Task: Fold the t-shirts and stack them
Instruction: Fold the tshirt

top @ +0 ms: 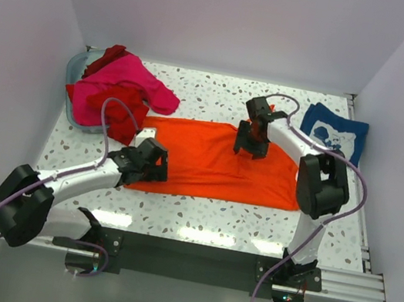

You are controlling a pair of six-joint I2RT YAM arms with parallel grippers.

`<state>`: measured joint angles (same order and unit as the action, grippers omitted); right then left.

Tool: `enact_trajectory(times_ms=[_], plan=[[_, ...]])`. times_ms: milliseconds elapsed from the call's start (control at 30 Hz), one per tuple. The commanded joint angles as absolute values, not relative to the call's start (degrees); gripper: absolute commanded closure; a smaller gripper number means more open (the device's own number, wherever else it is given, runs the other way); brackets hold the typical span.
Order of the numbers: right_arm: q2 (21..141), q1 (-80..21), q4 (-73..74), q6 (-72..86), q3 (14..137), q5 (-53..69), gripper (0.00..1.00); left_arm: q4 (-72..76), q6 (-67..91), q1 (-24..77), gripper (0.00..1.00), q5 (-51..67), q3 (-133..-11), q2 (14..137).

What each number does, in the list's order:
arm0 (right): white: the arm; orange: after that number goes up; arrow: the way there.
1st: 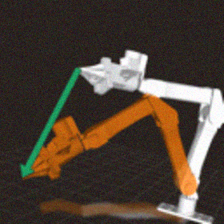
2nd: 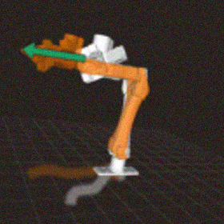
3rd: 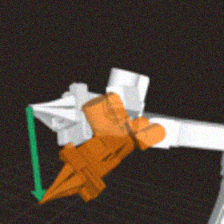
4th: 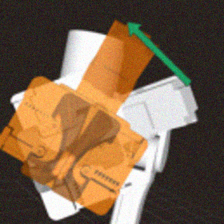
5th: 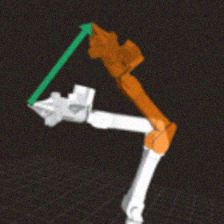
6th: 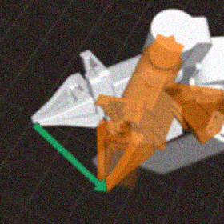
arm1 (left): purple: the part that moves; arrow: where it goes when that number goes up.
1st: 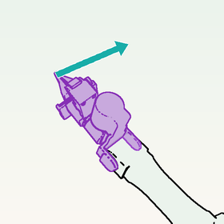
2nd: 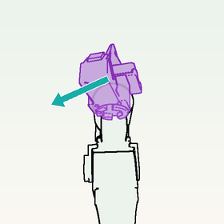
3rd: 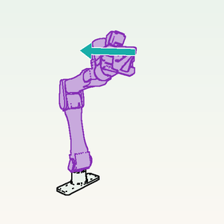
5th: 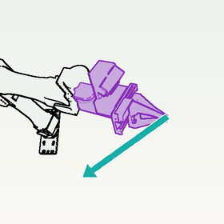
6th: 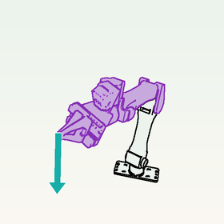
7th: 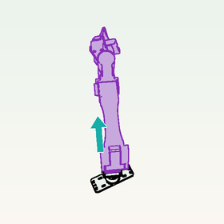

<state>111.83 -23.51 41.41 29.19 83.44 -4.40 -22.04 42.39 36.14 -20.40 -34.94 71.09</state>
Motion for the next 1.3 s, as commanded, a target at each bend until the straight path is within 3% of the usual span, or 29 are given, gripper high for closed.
enact_trajectory(times_ms=[0, 100, 200, 700, 1033, 1267], plan=[[105.1, -23.6, 44.4, 28.2, 85.5, -7.1, 0.27, -21.9, 40.9, 36.3, 0.00, -22.5, -38.1, 72.2], [100.3, -23.2, 44.5, 28.2, 82.9, -8.7, 0.17, -22.7, 39.6, 36.3, 0.00, -23.6, -40.9, 72.8], [96.2, -21.4, 42.5, 28.8, 78.1, -6.8, 0.15, -22.4, 38.1, 36.3, 0.00, -23.6, -43.6, 73.6], [96.0, -11.5, 28.2, 31.3, 58.7, 5.4, 0.15, -9.5, 32.7, 36.3, 0.00, -16.7, -46.0, 84.3], [94.2, -10.5, 28.2, 33.7, 50.0, 5.6, 0.15, -5.1, 33.0, 36.3, 0.00, -18.9, -39.2, 88.0], [86.9, -10.5, 29.4, 35.4, 42.5, 6.0, 0.15, -5.1, 36.3, 36.3, 0.00, -18.5, -33.5, 84.6]])
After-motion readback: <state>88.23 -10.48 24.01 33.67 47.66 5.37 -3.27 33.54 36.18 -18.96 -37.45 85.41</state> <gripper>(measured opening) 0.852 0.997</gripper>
